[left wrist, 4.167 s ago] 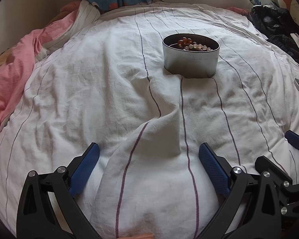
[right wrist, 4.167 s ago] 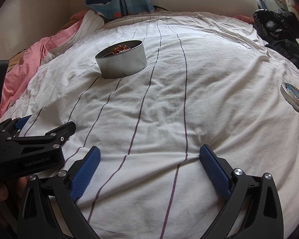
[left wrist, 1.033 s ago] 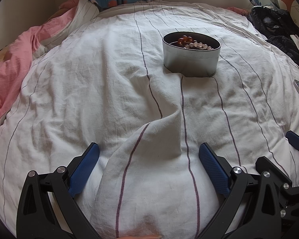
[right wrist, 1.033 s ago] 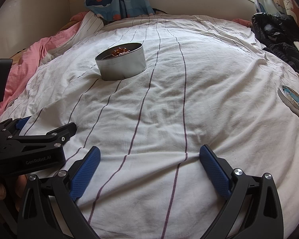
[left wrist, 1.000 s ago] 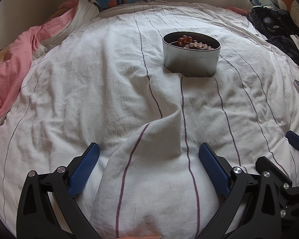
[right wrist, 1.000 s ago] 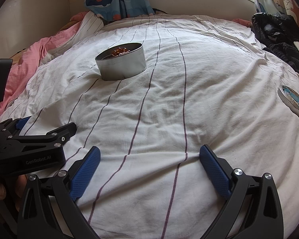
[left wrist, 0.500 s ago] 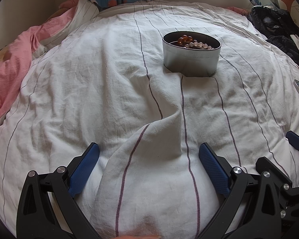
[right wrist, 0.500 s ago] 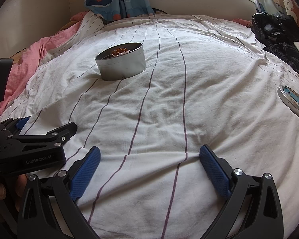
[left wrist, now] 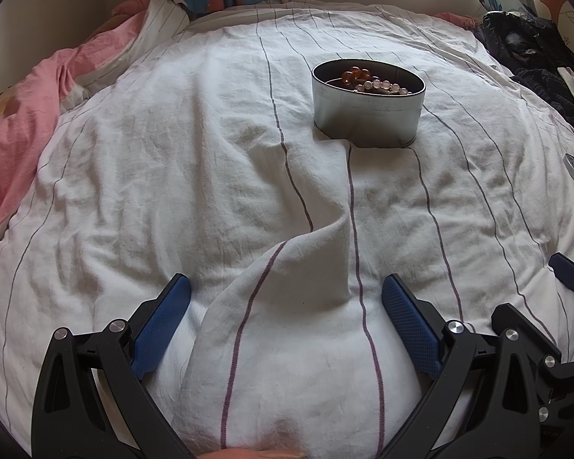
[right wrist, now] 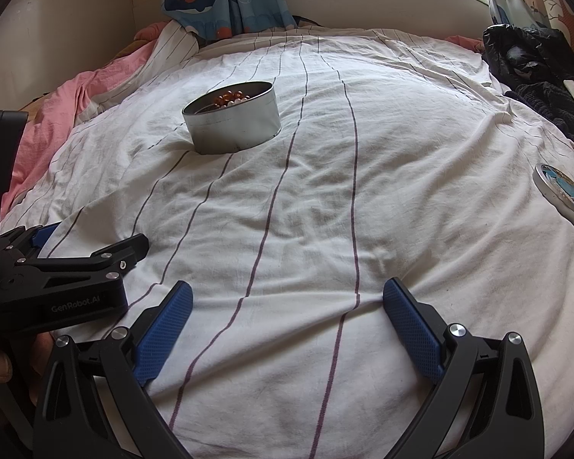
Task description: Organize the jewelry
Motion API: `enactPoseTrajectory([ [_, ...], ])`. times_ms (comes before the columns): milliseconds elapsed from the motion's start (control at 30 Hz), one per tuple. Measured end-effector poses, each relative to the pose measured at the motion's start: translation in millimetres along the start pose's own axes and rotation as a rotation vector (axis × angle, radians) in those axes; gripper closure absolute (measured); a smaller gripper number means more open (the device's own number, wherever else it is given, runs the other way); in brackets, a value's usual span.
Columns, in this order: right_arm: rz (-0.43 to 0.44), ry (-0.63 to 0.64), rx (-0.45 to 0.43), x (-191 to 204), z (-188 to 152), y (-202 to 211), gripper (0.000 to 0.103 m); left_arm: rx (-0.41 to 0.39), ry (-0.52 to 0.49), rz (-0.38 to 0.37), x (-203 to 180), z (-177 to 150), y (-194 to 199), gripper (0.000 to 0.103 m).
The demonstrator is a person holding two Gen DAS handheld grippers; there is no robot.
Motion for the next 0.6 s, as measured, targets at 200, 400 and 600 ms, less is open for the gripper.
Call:
enactPoseTrajectory([
  [200, 0.000, 0.001, 0.001, 0, 0, 0, 0.008, -0.020, 0.005, -0.014, -1, -5, 4, 0.007],
  [400, 0.000, 0.001, 0.001, 0, 0, 0, 0.008, -0.031, 0.006, -0.019, -1, -6, 9, 0.007],
  [600, -0.001, 0.001, 0.001, -1, 0, 0, 0.007, -0.030, 0.002, -0.020, -1, -8, 13, 0.007],
])
Point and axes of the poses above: each gripper's, at about its wrist camera, not at the fingertips, and y roughly against the way its jaws point, x to its left, z to its top, the point moved 8 cm from there along -y, roughly the way its jaws point, and after that the axes turned 3 degrees about x, right-handed, at the moved point
